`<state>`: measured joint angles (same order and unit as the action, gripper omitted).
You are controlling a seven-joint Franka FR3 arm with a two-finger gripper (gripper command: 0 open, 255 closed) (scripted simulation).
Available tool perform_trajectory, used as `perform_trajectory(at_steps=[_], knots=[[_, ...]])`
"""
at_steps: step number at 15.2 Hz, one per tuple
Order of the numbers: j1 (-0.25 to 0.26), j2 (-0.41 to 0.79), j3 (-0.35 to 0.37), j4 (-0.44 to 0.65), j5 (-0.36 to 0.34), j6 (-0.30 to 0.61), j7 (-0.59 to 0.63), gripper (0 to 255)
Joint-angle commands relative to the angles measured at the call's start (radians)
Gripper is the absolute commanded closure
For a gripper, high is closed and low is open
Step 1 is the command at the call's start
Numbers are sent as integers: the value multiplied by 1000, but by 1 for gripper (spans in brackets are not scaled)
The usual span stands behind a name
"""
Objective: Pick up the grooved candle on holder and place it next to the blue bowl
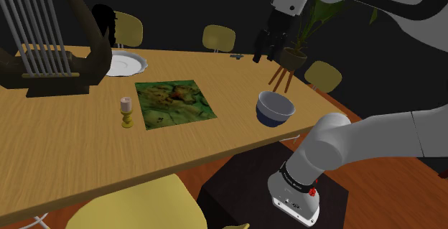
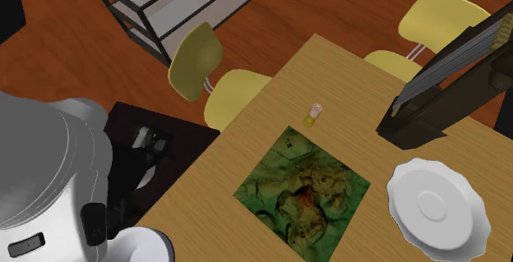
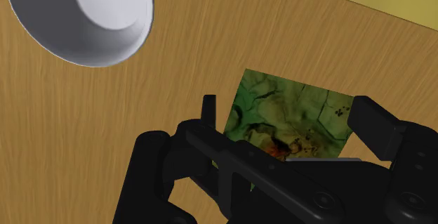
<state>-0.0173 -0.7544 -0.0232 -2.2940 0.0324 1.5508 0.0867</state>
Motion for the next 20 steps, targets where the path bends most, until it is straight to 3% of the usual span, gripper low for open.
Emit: perform_trajectory(at_steps=[1,11,20], knots=[[0,0,0,0,0,0,0,0],[53,222,167,12,70,216,171,0],[83,500,303,131,53,377,336,0]])
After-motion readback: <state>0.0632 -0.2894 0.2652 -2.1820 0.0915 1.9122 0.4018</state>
